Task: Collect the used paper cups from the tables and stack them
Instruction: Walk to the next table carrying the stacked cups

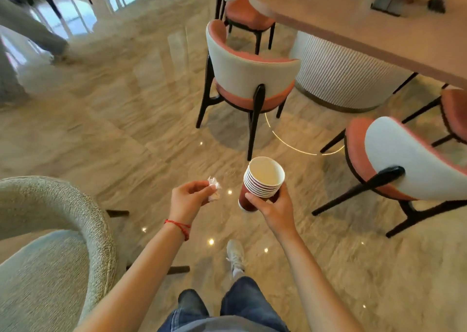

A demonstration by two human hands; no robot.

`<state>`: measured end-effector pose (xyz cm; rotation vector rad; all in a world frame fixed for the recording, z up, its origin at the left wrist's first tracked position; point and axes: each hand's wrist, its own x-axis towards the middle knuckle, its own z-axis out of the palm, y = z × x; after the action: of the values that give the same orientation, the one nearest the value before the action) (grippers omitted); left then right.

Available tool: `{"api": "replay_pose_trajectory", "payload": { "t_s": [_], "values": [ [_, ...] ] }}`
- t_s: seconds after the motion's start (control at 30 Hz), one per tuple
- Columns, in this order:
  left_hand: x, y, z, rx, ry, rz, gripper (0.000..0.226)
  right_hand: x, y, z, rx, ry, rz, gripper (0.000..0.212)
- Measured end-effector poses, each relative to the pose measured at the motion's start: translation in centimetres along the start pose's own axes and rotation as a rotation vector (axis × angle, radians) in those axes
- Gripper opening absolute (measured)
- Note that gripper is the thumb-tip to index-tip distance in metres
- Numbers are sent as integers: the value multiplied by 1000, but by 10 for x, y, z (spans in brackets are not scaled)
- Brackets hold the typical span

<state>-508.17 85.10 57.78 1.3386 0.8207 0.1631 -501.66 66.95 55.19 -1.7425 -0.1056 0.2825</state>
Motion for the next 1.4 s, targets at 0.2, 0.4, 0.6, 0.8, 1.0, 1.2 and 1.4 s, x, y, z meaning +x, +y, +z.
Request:
{"api": "replay_pose_trajectory", "payload": {
  "t_s": [0.2, 0.4, 0.6, 0.8, 1.0, 1.2, 1.4],
  "values": [
    [81, 37, 20, -83, 153, 7, 9, 124, -24, 20, -8, -150, -28, 60],
    [140, 67, -4, -154, 331, -3, 11, 210, -47, 77, -54, -352, -40, 63],
    [209, 92, -53, -218, 477, -1, 14, 272, -61, 171, -77, -520, -39, 68],
    [294, 132, -128, -280, 571, -20, 8, 339, -91, 288, -76, -599, -30, 60],
    [355, 176, -200, -291, 637, -3, 8, 387, -129, 389, -94, -682, -77, 58],
    [406, 196, -252, -370, 759, -7, 8, 433, -144, 473, -145, -824, -76, 60],
    [458, 212, -306, -460, 919, 1, 8, 484, -165, 576, -169, -1007, -126, 54]
  ]
}}
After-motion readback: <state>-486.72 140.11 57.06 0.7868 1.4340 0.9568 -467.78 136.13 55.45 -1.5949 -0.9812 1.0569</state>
